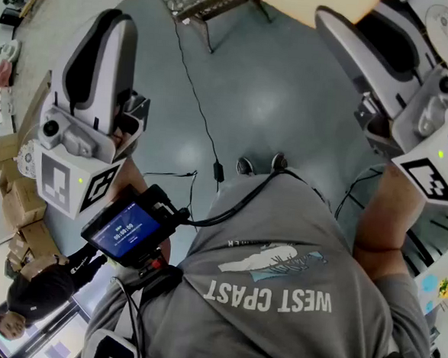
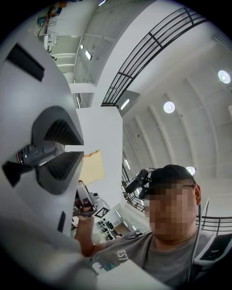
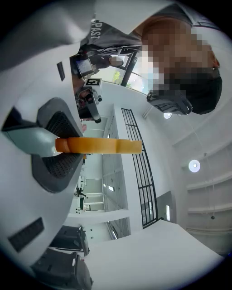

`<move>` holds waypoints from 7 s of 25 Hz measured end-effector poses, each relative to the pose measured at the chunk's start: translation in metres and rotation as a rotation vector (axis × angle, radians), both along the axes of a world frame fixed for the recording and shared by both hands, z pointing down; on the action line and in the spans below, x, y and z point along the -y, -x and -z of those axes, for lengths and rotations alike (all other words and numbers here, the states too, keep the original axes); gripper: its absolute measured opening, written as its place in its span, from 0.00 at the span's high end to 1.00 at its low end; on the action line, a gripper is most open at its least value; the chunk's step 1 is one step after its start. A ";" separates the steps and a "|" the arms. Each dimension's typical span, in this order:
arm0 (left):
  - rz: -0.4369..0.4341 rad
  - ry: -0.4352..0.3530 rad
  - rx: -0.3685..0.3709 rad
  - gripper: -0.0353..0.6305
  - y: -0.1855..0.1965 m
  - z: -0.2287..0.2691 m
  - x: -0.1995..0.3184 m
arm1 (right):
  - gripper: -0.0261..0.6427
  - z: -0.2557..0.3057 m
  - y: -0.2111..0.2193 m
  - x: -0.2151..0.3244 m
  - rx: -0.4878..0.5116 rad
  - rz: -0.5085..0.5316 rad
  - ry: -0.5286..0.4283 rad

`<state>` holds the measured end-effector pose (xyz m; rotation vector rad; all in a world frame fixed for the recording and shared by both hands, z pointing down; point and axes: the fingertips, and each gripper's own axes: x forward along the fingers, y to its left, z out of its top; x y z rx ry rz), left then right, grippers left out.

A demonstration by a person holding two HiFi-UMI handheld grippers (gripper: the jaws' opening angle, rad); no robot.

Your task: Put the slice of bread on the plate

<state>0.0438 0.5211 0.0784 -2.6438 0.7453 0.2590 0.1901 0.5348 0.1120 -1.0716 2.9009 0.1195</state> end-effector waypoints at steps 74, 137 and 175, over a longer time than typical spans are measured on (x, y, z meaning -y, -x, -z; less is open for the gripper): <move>0.041 0.027 -0.027 0.87 -0.003 -0.028 0.279 | 0.83 -0.030 0.006 0.288 0.044 0.062 0.097; 0.175 0.120 -0.057 0.87 0.118 -0.051 0.590 | 0.83 -0.039 0.139 0.614 0.052 0.242 0.169; 0.105 0.184 -0.071 0.87 0.223 -0.082 0.729 | 0.83 -0.075 0.243 0.749 0.052 0.125 0.221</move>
